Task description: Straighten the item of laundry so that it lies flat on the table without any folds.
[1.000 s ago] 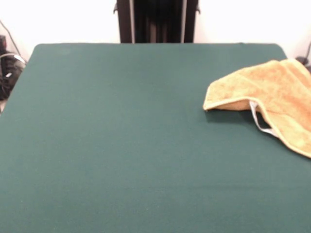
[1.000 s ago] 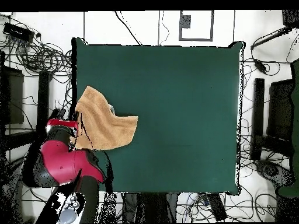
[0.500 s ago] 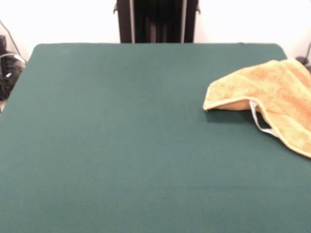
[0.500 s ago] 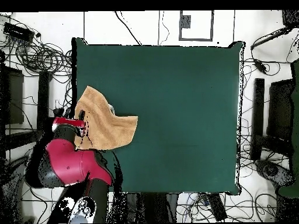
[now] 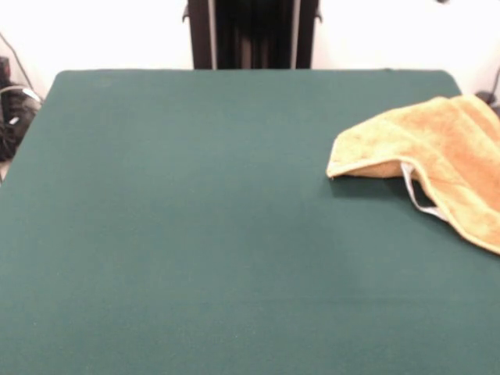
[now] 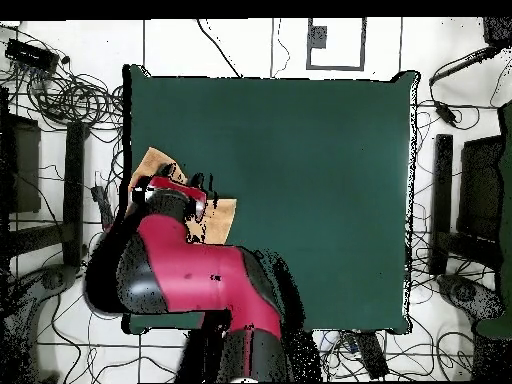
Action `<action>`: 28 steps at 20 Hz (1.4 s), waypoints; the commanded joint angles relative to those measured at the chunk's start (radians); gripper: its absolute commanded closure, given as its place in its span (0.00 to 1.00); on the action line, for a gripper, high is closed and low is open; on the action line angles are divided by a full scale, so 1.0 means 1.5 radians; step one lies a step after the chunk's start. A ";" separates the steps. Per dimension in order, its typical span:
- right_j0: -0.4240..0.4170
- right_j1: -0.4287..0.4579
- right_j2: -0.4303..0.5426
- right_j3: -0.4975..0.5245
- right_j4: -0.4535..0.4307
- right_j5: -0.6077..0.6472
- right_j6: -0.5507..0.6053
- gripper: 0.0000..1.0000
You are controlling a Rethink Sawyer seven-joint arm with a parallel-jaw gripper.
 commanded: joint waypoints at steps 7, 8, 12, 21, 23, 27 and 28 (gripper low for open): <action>-0.068 0.023 0.170 0.100 -0.026 0.110 0.001 0.00; -0.061 0.031 0.168 0.102 -0.024 0.097 0.020 0.00; -0.022 0.056 0.137 0.095 -0.011 0.025 0.093 0.00; 0.017 0.086 0.134 0.093 0.042 0.072 0.122 0.00; 0.025 0.090 0.128 0.090 0.048 0.072 0.126 0.00; 0.031 0.105 0.121 0.091 0.048 0.058 0.123 0.00; 0.026 0.104 0.119 0.091 0.043 0.062 0.113 0.00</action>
